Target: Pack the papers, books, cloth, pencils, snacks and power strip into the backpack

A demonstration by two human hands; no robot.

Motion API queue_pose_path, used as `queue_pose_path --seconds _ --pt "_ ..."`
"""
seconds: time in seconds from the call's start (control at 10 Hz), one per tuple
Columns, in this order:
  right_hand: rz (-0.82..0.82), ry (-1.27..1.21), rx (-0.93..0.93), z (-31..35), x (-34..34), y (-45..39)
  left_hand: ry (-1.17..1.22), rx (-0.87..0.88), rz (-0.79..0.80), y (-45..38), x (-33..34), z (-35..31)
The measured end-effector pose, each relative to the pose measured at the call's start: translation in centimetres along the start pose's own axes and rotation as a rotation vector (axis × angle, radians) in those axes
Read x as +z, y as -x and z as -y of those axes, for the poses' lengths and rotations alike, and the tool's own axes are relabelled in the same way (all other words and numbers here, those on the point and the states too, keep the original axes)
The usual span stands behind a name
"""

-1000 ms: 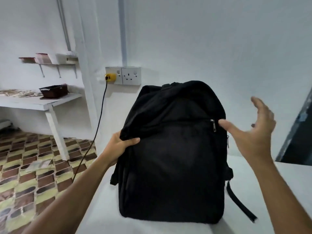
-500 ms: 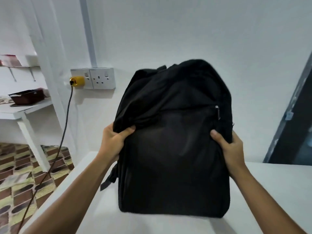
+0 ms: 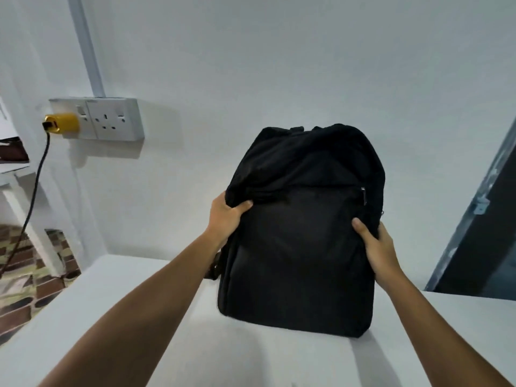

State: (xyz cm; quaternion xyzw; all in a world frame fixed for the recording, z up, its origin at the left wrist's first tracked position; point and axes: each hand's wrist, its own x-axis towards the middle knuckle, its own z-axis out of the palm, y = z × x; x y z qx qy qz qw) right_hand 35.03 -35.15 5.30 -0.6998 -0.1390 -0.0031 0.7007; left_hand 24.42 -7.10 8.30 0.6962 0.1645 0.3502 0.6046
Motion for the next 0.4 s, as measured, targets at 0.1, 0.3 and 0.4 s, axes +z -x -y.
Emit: queue_pose_path --seconds 0.1,0.3,0.4 --pt "-0.077 0.171 -0.013 0.1 0.7 -1.1 -0.289 -0.143 -0.063 -1.3 0.0 1.5" --pt "-0.190 0.796 -0.116 1.7 0.3 0.3 -0.499 -0.022 -0.097 2.6 -1.3 3.3" --pt "-0.090 0.916 -0.169 3.3 -0.9 2.5 -0.696 0.292 -0.116 10.0 -5.6 6.3"
